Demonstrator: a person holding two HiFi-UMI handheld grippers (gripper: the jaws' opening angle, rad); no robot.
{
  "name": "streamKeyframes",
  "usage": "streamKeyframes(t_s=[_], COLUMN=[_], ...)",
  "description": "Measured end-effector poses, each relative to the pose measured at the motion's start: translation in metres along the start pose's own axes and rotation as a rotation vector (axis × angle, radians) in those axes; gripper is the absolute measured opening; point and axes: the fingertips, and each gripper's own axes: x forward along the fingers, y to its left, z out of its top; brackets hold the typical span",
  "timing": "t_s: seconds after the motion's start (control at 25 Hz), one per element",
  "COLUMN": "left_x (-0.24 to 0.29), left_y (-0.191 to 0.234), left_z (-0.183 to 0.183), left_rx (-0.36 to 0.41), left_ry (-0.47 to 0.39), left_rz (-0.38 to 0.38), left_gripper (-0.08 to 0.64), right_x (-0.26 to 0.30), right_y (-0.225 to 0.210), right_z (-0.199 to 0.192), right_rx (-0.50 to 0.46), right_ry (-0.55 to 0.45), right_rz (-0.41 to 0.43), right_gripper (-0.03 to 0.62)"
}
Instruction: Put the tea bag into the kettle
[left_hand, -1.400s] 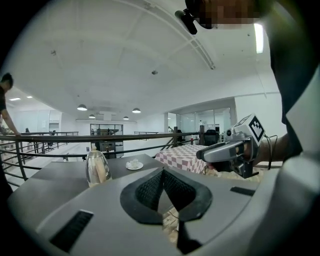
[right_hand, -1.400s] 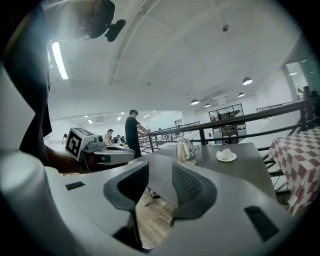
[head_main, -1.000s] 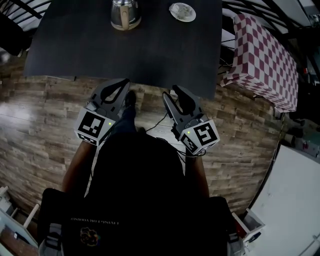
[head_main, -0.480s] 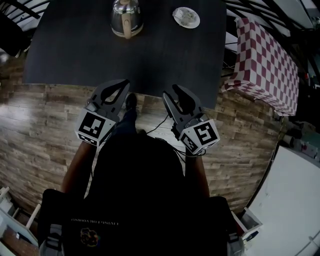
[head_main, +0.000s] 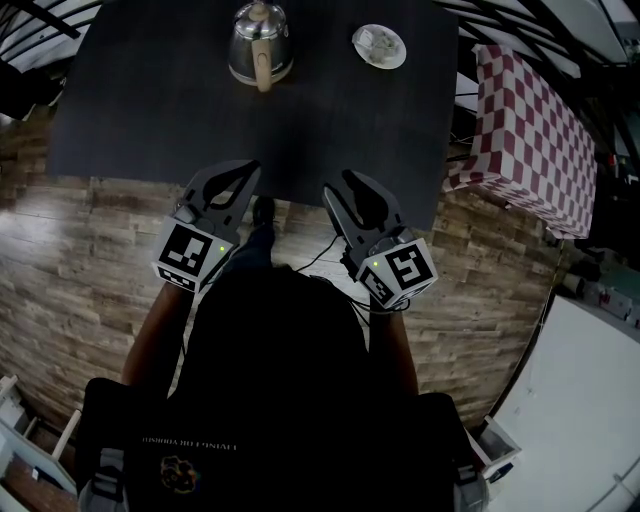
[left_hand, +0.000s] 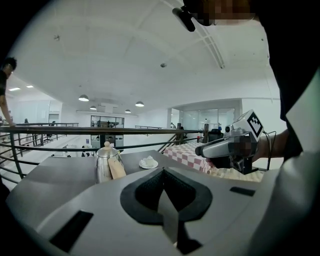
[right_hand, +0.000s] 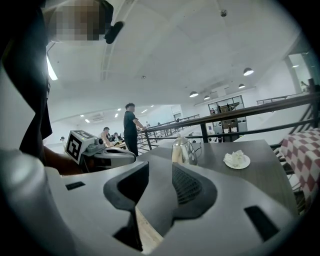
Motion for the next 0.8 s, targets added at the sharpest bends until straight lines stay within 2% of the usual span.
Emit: streamKeyframes(t_s=[0.4, 0.64, 0.8], left_x=[0.002, 0.014, 0.012], left_y=[0.041, 0.073, 0.082], left_z=[0.003, -0.006, -0.007], left_rx=[-0.015, 0.004, -0.003], left_ry=[-0.015, -0.002, -0.002], left_rz=[0.008, 0.007, 0.02], left_gripper=[0.005, 0.005, 0.005], right_x=[0.041, 0.065, 0.07], right_y=[-0.001, -0.014, -0.017], right_z=[0.016, 0.028, 0.028], right_rx=[-0.032, -0.04, -0.035], right_ry=[0.011, -0.017, 0.0], right_rz=[0.01, -0.022, -0.021], right_gripper=[0.14, 0.14, 0.14])
